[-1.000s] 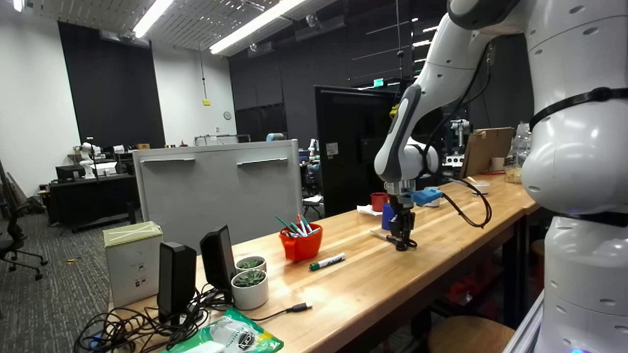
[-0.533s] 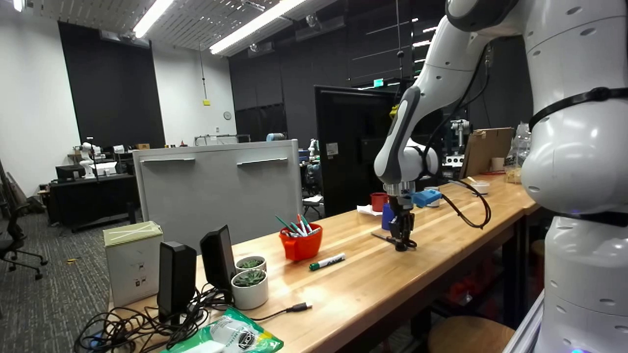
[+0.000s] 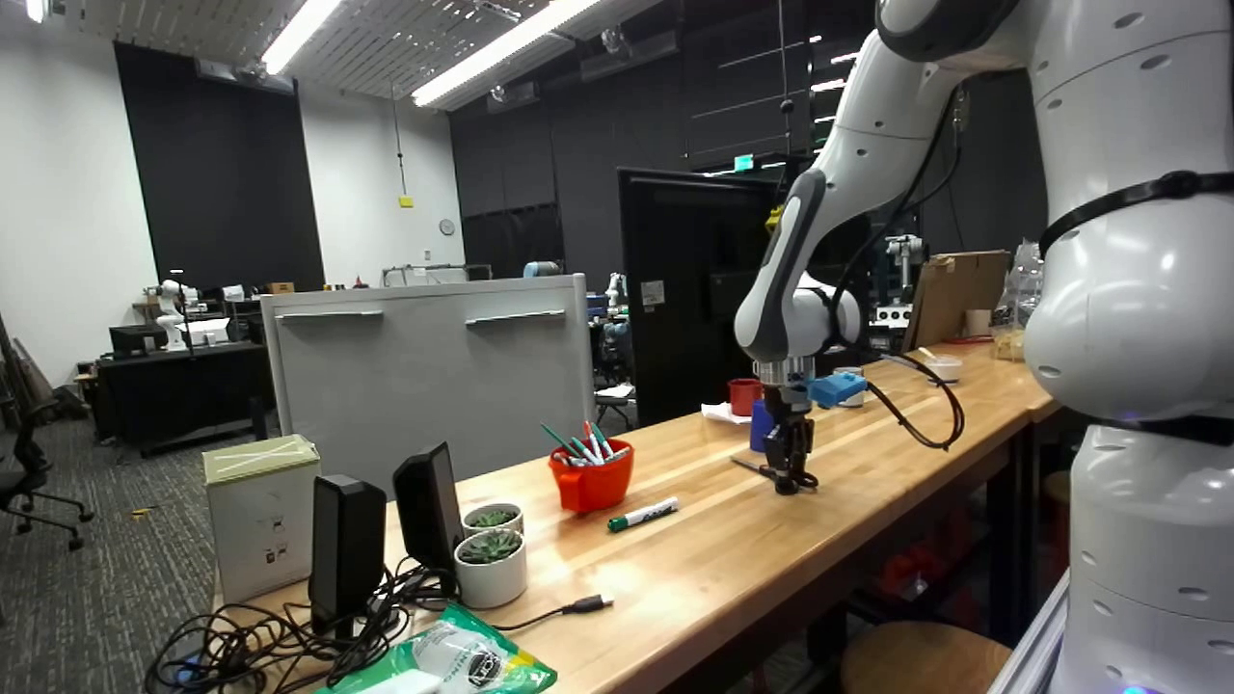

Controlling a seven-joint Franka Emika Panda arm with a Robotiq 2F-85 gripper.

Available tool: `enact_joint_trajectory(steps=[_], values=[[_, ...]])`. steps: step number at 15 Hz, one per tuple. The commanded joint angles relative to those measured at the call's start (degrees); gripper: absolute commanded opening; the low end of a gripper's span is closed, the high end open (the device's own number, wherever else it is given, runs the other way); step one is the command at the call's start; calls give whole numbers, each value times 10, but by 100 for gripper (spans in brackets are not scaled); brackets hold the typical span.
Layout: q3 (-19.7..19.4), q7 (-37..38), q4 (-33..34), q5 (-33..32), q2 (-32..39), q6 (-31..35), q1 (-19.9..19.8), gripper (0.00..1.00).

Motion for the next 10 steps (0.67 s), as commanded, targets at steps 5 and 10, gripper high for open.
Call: enact_joint_trajectory(steps=[5,10], values=[[10,-17,1,13,27,23,-11,6],[9,-12,0,6,24,20,-10,6]])
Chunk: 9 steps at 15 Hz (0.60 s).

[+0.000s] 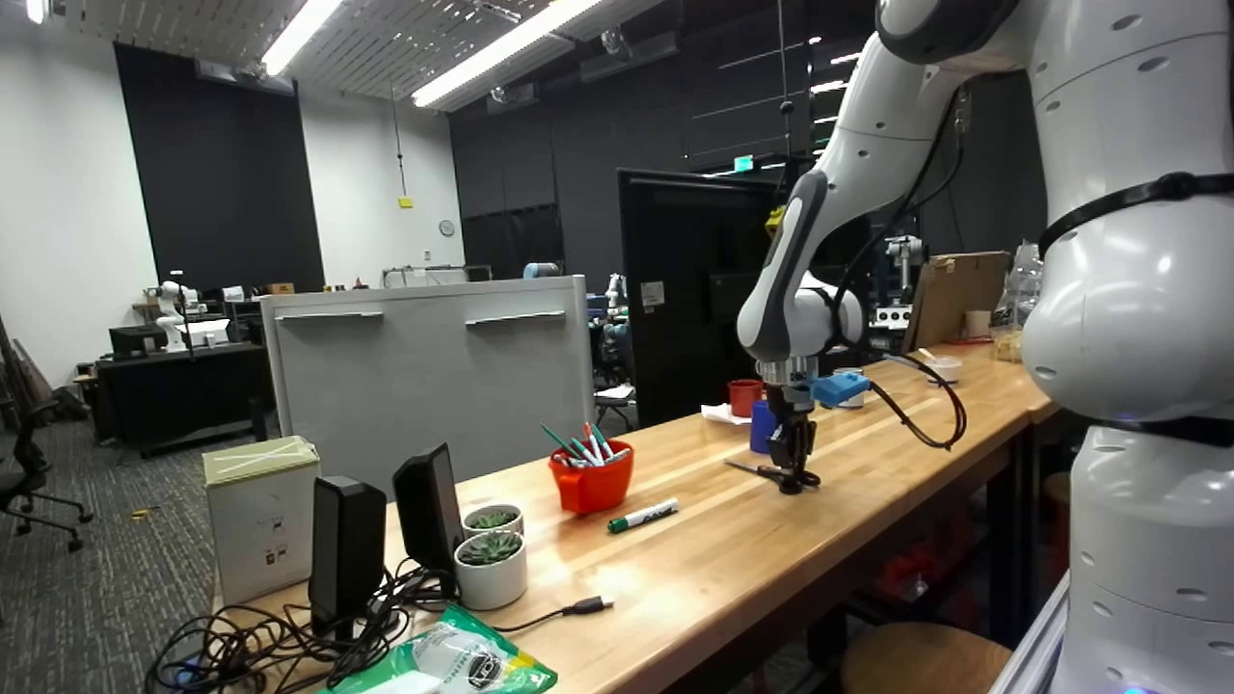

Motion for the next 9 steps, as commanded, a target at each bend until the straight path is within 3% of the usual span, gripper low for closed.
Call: enact_joint_trajectory(steps=[1,2,4,9], values=[[9,-9,-2,6,25,20,0,6],[9,-8,-3,5,24,20,0,7],[9,-7,-3,5,23,20,0,50],[15,-6,-6,3,24,21,4,79]])
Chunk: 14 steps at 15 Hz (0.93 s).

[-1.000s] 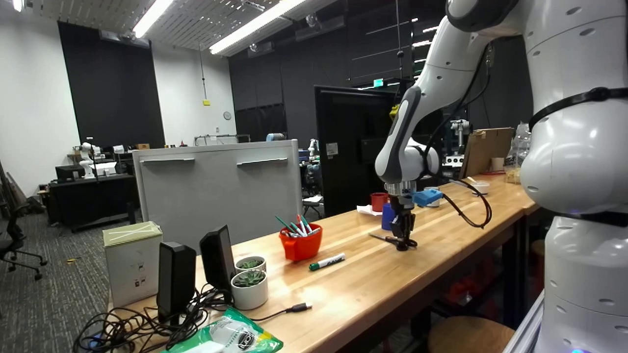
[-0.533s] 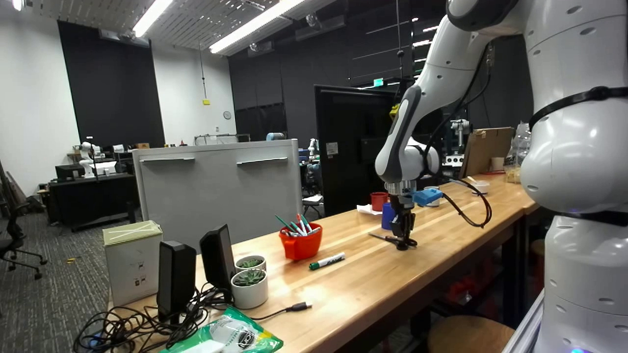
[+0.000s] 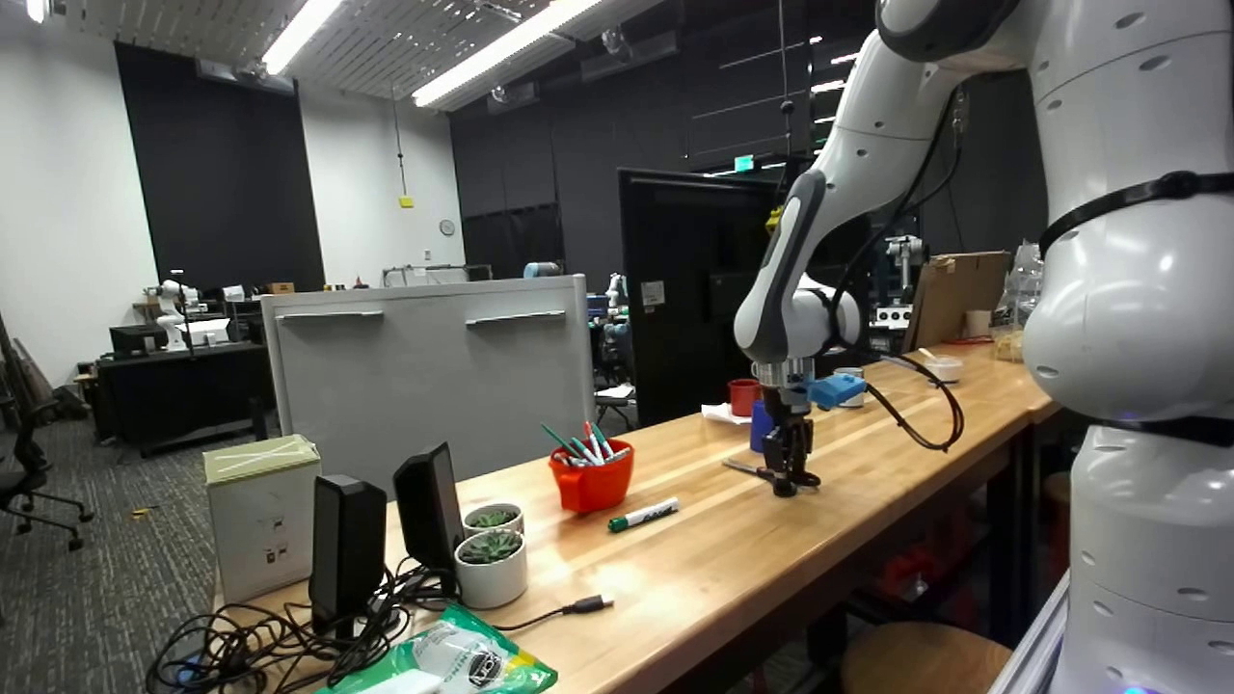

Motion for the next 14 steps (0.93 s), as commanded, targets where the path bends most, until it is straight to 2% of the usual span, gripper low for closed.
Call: enact_joint_trajectory(steps=[1,3,4,11,12,13,14], values=[[7,-5,-2,1,23,20,2,86],[10,-5,-4,0,25,20,3,97],[12,-5,-5,-1,26,21,3,100],[15,-3,-4,-3,31,23,2,100],[15,-4,-3,-2,32,24,2,95],[14,-3,-3,-3,31,23,2,74],[14,-3,-3,-4,30,24,2,71]])
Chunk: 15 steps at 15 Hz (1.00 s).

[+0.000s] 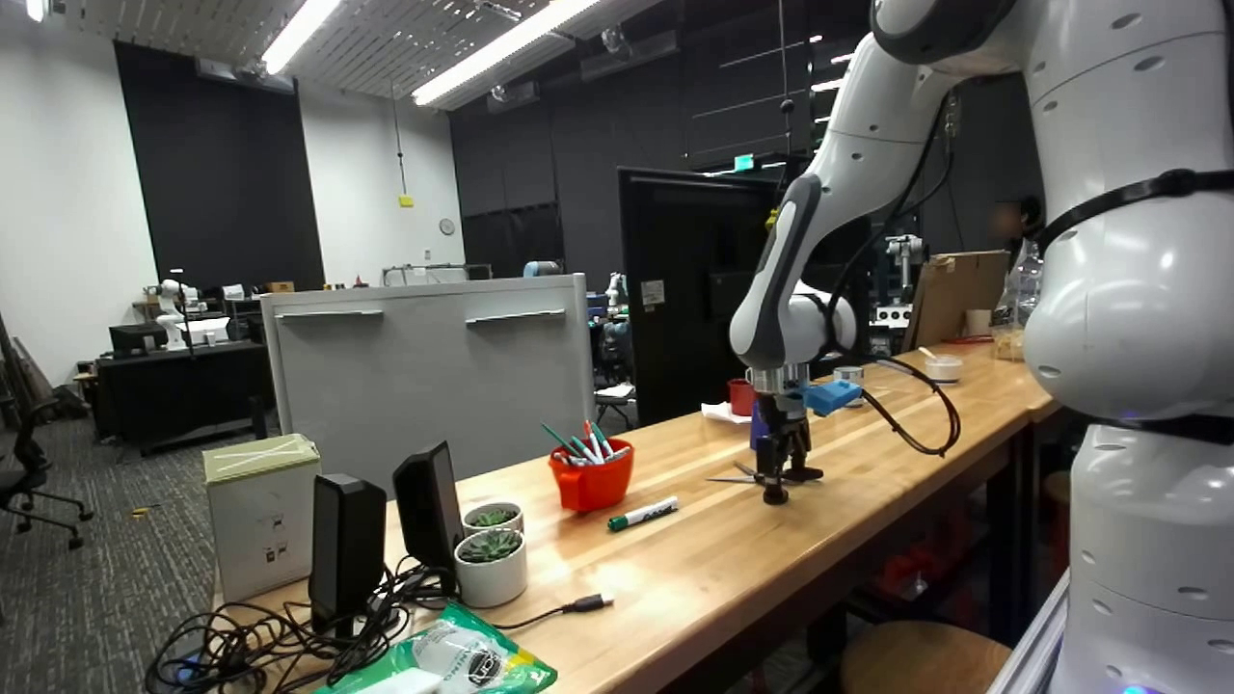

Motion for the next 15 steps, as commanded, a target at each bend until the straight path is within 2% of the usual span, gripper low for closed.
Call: enact_joint_trajectory(steps=[1,3,9,10,11,13,14,15], values=[[0,-4,1,-3,20,19,-2,65],[-3,-3,2,-5,17,19,-3,53],[-12,0,5,-13,15,21,-7,5],[-13,-1,5,-14,16,21,-7,3],[-13,1,5,-16,16,22,-7,6],[-13,2,5,-20,18,23,-6,6],[-13,5,4,-25,14,20,-5,15],[-13,3,6,-24,17,23,-5,51]])
